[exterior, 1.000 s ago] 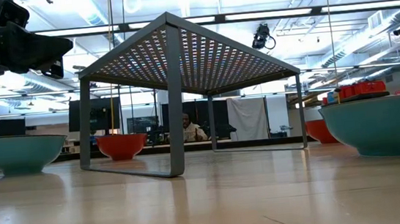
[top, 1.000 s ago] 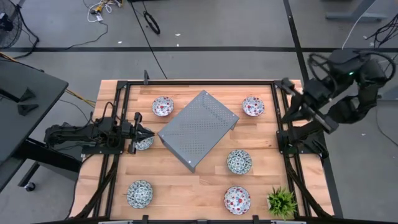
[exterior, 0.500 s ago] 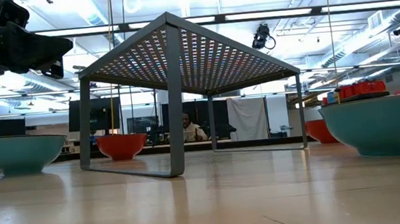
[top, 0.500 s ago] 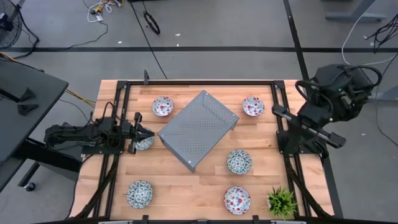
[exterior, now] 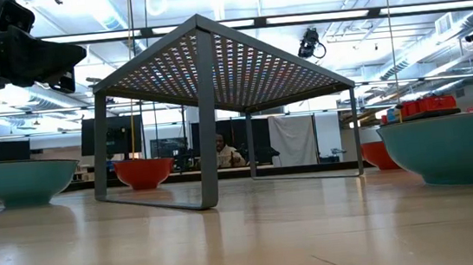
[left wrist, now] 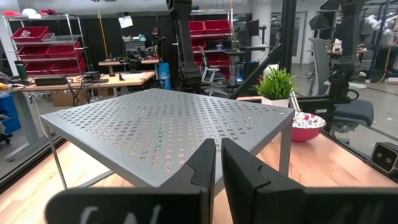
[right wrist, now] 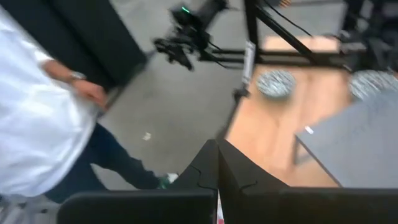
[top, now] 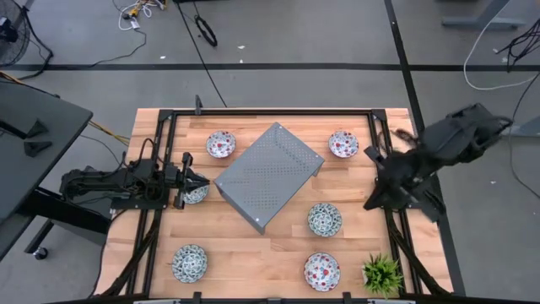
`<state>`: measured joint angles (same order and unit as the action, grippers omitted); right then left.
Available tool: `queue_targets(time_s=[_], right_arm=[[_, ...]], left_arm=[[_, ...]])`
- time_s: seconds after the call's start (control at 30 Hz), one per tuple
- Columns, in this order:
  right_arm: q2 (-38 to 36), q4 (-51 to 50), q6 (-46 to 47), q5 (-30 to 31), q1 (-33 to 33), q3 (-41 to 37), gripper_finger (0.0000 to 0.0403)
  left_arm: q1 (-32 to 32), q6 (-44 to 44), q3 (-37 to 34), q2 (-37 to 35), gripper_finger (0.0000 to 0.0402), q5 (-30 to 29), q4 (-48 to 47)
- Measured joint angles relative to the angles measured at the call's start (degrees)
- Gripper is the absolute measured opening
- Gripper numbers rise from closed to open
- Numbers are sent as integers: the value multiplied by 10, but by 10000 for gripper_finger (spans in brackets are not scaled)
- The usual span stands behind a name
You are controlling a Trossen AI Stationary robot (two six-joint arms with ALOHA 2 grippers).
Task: Pick & Place Mini bowls
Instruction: Put the bottom red patterned bowl on the shelf
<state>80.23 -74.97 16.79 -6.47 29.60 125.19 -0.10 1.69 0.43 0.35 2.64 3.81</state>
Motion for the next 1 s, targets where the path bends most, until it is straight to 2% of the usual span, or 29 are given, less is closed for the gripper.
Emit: queue_targets(time_s=[0.17,0.43,0.87,1.0], right_arm=[[34,-39,10,48,22,0,0],[88,-83,8,56,30,0,0],[145,-123,7,118,25,0,0],[158,-124,7,122,15,-1,0]], left_arm=[[0,0,0,0,30,0,0],[0,0,0,0,30,0,0],[0,0,0,0,30,0,0],[0,0,0,0,30,0,0]])
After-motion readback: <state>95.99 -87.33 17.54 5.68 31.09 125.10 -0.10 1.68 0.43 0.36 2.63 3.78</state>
